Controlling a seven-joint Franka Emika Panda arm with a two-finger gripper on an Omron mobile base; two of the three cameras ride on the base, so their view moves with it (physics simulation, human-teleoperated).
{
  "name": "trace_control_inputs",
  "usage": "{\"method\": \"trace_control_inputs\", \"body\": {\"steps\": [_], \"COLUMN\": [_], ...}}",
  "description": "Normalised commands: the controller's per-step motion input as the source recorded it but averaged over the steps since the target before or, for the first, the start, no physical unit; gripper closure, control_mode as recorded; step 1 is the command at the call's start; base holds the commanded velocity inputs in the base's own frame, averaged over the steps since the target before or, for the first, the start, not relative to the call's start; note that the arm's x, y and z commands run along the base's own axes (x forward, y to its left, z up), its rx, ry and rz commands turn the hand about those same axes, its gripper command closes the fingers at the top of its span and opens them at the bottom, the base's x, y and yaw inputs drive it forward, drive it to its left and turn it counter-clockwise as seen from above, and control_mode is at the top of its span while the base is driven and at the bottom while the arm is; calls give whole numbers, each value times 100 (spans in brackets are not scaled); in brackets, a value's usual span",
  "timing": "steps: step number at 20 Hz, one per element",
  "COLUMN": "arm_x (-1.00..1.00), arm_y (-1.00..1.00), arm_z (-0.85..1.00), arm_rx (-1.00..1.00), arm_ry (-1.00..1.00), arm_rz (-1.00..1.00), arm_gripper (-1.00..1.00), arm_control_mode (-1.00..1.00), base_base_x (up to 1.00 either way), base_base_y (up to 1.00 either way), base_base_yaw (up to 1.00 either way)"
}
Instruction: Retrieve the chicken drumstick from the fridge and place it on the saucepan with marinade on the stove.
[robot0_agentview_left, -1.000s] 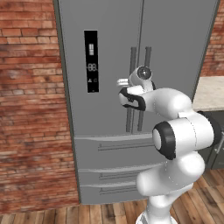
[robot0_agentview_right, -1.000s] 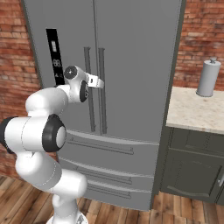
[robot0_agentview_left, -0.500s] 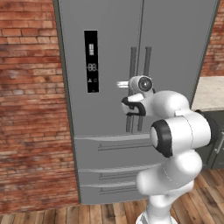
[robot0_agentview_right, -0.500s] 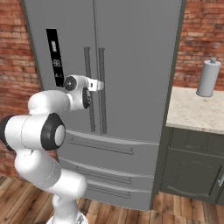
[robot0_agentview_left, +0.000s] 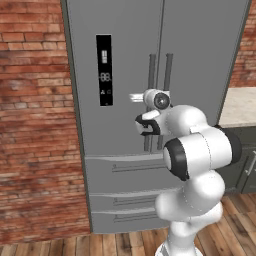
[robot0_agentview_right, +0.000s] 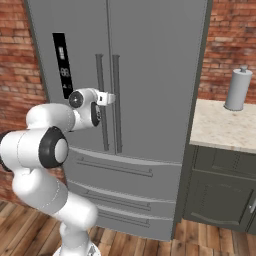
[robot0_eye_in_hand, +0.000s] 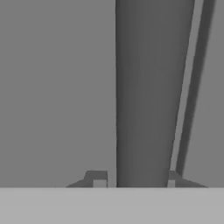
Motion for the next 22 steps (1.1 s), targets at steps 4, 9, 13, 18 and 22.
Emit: {"method": "trace_control_inputs", "body": {"steps": [4, 9, 13, 18, 22], "arm_x": [-42, -71, -86, -85, -79], "arm_y": [100, 100, 100, 100, 100], "arm_z": [42, 26, 1, -34, -39], "arm_rx": [2, 0, 0, 0, -1], "arm_ry": [12, 17, 7, 0, 0], "arm_rz": [0, 0, 0, 0, 0], "arm_gripper": [100, 100, 100, 100, 100], "arm_control_mode": [-100, -100, -100, -100, -100], "base_base_x": [0, 0, 0, 0, 0], "base_base_y": [0, 0, 0, 0, 0], "base_base_yaw": [0, 0, 0, 0, 0]}}
